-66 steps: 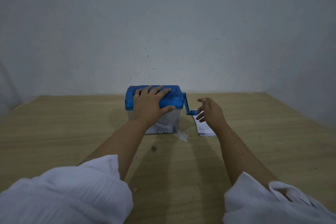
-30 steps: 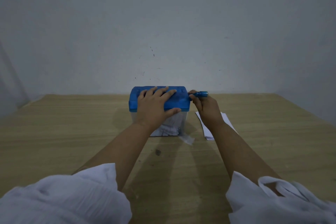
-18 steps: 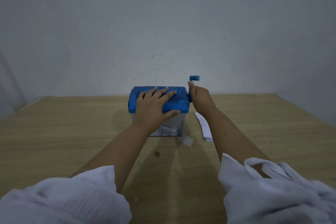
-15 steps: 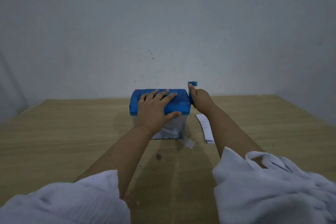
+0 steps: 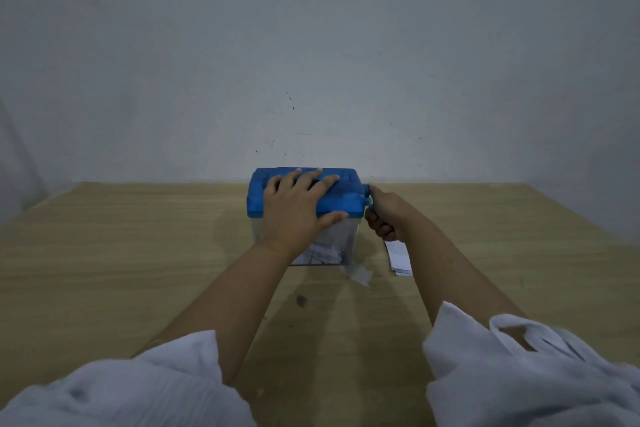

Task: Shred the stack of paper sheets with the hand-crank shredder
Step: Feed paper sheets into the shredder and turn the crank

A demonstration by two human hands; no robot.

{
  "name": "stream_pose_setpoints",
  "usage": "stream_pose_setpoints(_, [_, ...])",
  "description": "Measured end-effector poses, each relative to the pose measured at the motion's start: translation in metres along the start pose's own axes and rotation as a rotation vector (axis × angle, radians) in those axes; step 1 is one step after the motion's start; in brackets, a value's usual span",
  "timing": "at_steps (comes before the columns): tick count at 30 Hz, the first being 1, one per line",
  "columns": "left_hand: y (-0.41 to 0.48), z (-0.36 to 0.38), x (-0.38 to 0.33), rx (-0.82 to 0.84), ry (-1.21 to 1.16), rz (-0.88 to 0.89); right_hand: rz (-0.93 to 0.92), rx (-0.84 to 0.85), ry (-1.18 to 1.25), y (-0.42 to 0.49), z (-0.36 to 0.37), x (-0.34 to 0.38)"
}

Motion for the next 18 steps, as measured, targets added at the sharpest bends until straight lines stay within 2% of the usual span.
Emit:
stream_pose_setpoints(3, [-0.009, -0.003, -0.007, -0.067, -0.052, -0.041, -0.146, -0.278, -0.094, -0.007, -0.044, -0.009])
stream_pose_setpoints(5, [-0.024, -0.012, -0.029, -0.235, -0.105, 0.042, -0.279, -0.465, -0.228, -0.014, -0.074, -0.018])
stream_pose_setpoints(7, [-0.045, -0.01, -0.057, -0.29, -0.226, 0.165, -0.342, -0.564, -0.313, -0.019, -0.09, -0.032])
stream_pose_setpoints(9, [-0.058, 0.006, -0.091, -0.158, -0.374, 0.266, -0.354, -0.624, -0.349, -0.023, -0.098, -0.049])
stream_pose_setpoints(11, [-0.064, 0.035, -0.116, 0.074, -0.486, 0.258, -0.352, -0.673, -0.396, -0.024, -0.102, -0.062])
stream_pose_setpoints(13, [-0.065, 0.065, -0.125, 0.237, -0.592, 0.147, -0.308, -0.668, -0.489, -0.025, -0.102, -0.074])
stream_pose_setpoints(15, [-0.062, 0.084, -0.125, 0.303, -0.677, 0.016, -0.203, -0.637, -0.586, -0.022, -0.102, -0.088])
stream_pose_setpoints(16, [-0.063, 0.092, -0.126, 0.347, -0.664, -0.005, -0.154, -0.641, -0.624, -0.023, -0.106, -0.094])
stream_pose_setpoints(18, [-0.068, 0.102, -0.133, 0.432, -0.539, 0.061, -0.091, -0.658, -0.654, -0.023, -0.112, -0.099])
Point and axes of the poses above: each hand's wrist, its own y-axis towards the middle knuckle, its own z-axis out of the palm, x = y × z, the point moved 10 cm from there along y, towards the middle knuckle, and after that the axes turned 7 degrees about -x, right-handed, at the moved point
